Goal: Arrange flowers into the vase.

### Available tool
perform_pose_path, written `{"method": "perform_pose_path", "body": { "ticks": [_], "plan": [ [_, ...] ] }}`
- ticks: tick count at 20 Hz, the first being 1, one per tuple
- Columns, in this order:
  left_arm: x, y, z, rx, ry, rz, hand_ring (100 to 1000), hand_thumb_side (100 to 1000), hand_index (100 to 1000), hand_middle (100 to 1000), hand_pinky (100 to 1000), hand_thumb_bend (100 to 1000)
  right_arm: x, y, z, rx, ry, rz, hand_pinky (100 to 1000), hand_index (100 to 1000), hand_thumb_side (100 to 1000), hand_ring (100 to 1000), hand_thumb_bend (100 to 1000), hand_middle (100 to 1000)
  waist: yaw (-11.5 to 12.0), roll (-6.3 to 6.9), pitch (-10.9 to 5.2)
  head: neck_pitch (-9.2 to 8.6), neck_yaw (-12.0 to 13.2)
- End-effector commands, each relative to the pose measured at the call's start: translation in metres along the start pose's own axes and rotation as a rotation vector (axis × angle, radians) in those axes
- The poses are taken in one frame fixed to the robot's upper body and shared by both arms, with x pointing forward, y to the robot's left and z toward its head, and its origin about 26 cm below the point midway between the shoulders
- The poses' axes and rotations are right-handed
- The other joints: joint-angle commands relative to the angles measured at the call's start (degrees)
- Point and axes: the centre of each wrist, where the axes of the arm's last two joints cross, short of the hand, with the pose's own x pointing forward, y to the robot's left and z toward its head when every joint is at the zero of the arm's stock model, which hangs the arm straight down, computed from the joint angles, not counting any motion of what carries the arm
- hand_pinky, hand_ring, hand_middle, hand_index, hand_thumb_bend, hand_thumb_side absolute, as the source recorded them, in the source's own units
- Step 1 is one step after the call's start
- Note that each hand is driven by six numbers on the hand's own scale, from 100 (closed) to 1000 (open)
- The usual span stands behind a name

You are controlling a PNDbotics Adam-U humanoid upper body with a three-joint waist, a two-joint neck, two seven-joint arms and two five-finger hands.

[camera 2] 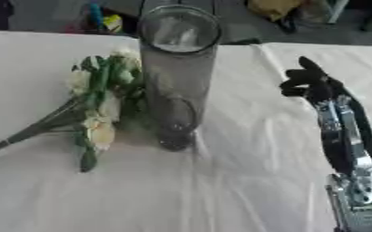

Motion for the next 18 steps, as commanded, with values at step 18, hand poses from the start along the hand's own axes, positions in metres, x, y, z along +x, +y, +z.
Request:
{"method": "perform_pose_path", "body": {
  "ticks": [18],
  "plan": [
    [0.022, 0.047, -0.037, -0.24, 0.065, -0.599, 768, 379, 875, 797, 512, 100, 0.005, -0.006, -0.002, 0.022, -0.007, 0.017, 685, 769, 982, 1000, 100, 588, -0.73, 2.53, -1.93, 0.88, 0.69]
  ]
}}
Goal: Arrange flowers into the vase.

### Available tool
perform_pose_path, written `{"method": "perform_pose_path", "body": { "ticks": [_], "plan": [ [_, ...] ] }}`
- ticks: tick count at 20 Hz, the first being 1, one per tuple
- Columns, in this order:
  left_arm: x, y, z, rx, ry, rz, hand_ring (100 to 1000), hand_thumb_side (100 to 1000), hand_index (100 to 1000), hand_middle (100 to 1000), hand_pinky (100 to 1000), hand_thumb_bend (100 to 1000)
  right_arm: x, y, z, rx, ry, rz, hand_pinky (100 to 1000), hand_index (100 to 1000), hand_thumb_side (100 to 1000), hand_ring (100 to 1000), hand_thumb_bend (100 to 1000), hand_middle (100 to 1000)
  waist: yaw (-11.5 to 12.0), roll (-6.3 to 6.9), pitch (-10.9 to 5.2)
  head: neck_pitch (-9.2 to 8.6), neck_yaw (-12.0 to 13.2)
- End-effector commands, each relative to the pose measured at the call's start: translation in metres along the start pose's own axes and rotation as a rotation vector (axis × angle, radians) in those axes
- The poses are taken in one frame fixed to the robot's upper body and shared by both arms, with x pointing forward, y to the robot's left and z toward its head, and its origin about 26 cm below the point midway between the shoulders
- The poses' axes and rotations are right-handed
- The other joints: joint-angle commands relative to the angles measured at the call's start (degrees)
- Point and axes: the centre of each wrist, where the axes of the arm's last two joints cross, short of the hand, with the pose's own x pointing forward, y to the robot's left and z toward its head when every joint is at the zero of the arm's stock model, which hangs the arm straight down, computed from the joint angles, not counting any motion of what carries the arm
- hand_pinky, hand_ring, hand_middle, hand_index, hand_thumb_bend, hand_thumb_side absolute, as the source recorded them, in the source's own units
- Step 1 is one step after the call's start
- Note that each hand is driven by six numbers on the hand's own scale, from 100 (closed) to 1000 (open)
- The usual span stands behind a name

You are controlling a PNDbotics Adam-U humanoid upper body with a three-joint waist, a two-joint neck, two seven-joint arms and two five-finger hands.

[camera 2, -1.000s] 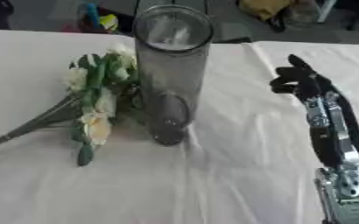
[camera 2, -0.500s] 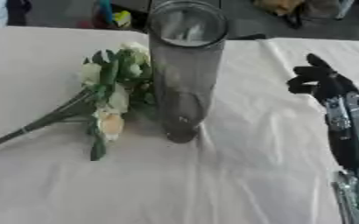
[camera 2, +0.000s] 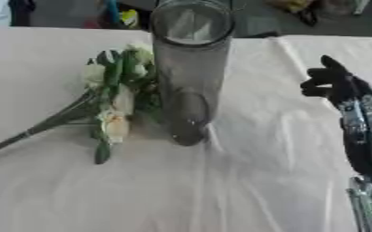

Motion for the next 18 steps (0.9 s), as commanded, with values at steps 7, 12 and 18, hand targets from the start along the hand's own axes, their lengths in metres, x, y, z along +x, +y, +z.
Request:
{"method": "perform_pose_path", "body": {
  "ticks": [7, 12, 18],
  "plan": [
    [0.009, 0.017, -0.017, -0.243, 0.019, -0.263, 800, 380, 913, 819, 566, 100, 0.006, -0.005, -0.004, 0.016, -0.029, 0.013, 685, 770, 981, 1000, 100, 588, -0.62, 1.0, -2.0, -0.56, -1.23],
    [0.001, 0.02, -0.024, -0.422, 0.039, -0.357, 843, 390, 949, 861, 608, 100, 0.006, -0.004, -0.004, 0.023, -0.029, 0.012, 685, 770, 981, 1000, 100, 588, -1.23, 1.18, -1.98, -1.02, -1.01],
    [-0.02, 0.019, -0.029, -0.557, 0.076, -0.369, 897, 510, 1000, 929, 655, 100, 0.006, -0.004, -0.003, 0.034, -0.029, 0.01, 686, 770, 981, 1000, 100, 588, -1.88, 1.4, -1.88, -1.23, -0.64]
  ]
}}
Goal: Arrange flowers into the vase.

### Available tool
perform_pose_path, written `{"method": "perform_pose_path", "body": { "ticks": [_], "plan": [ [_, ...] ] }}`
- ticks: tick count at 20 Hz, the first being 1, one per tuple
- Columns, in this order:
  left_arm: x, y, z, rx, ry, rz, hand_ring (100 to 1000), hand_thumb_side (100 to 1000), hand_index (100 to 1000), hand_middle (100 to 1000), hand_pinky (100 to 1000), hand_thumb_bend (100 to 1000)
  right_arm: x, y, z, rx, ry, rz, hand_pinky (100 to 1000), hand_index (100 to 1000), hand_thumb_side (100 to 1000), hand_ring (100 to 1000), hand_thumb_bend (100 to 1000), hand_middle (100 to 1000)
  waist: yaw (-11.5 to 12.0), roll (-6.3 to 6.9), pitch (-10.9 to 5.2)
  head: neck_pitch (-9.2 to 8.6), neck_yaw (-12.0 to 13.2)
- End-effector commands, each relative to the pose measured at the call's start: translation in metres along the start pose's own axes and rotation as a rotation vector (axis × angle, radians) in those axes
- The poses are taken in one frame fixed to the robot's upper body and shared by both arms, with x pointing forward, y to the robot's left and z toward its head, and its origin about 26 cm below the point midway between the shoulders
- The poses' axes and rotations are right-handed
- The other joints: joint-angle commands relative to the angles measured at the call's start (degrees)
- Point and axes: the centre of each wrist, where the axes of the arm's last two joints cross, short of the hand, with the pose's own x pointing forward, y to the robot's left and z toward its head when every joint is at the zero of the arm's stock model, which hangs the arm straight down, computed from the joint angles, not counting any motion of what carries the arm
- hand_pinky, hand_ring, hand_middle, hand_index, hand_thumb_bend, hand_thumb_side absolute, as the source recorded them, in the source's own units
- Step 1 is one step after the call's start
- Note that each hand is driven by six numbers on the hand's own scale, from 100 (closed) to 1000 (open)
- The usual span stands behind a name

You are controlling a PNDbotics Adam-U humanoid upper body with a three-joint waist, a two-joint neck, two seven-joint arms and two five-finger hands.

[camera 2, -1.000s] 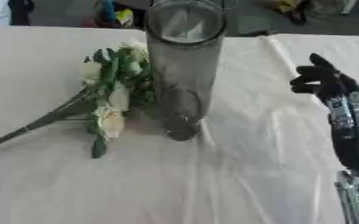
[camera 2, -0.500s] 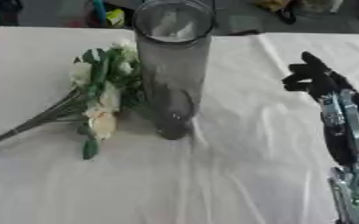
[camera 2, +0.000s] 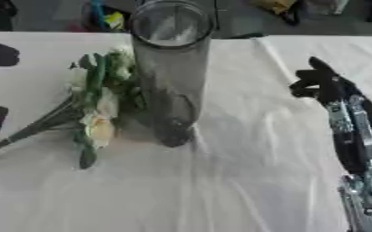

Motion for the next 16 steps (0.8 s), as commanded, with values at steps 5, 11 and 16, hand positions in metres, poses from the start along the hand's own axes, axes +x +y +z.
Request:
{"method": "perform_pose_path", "body": {
  "ticks": [5, 11, 16],
  "plan": [
    [-0.022, 0.001, -0.008, -0.15, 0.086, -0.027, 962, 691, 1000, 1000, 711, 100, 0.006, -0.003, -0.004, 0.024, -0.031, 0.009, 686, 769, 981, 1000, 100, 588, -0.41, 1.02, -1.81, -0.98, 0.47],
    [-0.028, -0.007, -0.015, -0.182, 0.172, 0.029, 1000, 849, 1000, 1000, 731, 100, 0.006, -0.002, -0.004, 0.03, -0.029, 0.006, 687, 770, 982, 1000, 100, 587, -0.54, 1.02, -1.77, -1.28, 0.66],
    [-0.036, -0.017, -0.02, -0.225, 0.215, 0.095, 1000, 1000, 1000, 1000, 768, 100, 0.006, -0.002, -0.003, 0.034, -0.028, 0.003, 687, 770, 982, 1000, 100, 587, -0.65, 0.98, -1.83, -1.4, 0.87]
  ]
}}
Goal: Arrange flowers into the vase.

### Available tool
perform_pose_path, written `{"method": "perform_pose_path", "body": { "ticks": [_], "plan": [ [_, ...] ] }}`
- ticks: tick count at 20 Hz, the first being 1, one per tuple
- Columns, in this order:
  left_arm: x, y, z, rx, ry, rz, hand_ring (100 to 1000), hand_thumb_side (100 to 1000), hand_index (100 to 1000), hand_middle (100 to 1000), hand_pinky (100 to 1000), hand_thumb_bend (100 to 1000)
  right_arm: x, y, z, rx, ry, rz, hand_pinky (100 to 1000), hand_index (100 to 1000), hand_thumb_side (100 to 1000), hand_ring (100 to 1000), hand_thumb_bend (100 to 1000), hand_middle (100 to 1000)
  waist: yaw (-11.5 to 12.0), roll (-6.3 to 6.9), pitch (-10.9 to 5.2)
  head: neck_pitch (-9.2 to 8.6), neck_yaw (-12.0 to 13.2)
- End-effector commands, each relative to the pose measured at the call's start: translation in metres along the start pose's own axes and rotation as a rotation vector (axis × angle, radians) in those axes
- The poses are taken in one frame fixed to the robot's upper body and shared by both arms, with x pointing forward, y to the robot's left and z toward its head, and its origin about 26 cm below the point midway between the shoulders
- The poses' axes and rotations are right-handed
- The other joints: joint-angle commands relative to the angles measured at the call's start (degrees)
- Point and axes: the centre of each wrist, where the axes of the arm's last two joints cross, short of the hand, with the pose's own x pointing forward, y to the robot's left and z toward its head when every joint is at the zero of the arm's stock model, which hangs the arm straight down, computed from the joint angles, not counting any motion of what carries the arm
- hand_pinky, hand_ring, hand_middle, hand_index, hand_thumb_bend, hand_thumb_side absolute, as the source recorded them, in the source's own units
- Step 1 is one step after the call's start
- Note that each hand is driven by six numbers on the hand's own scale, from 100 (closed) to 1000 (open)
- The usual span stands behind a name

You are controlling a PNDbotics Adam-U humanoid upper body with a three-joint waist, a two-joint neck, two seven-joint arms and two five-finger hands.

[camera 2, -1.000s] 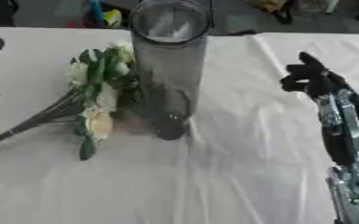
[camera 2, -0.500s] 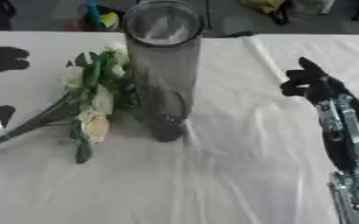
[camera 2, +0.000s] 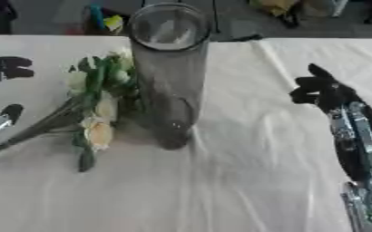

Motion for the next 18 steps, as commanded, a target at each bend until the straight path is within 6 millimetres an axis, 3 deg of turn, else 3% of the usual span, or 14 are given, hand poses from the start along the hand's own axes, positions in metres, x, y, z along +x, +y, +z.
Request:
{"method": "perform_pose_path", "body": {
  "ticks": [1, 18],
  "plan": [
    [-0.006, 0.005, -0.002, -0.015, 0.026, 0.015, 1000, 1000, 1000, 1000, 778, 100, 0.006, -0.004, -0.004, 0.01, -0.027, 0.011, 687, 770, 982, 1000, 100, 587, -0.08, 0.96, -1.84, -0.63, 0.28],
    [-0.014, -0.016, -0.013, -0.193, -0.004, 0.042, 1000, 1000, 1000, 1000, 804, 145, 0.005, -0.002, -0.003, 0.02, -0.02, 0.003, 689, 771, 983, 1000, 100, 586, -0.47, 0.93, -1.68, -1.14, 0.4]
  ]
}}
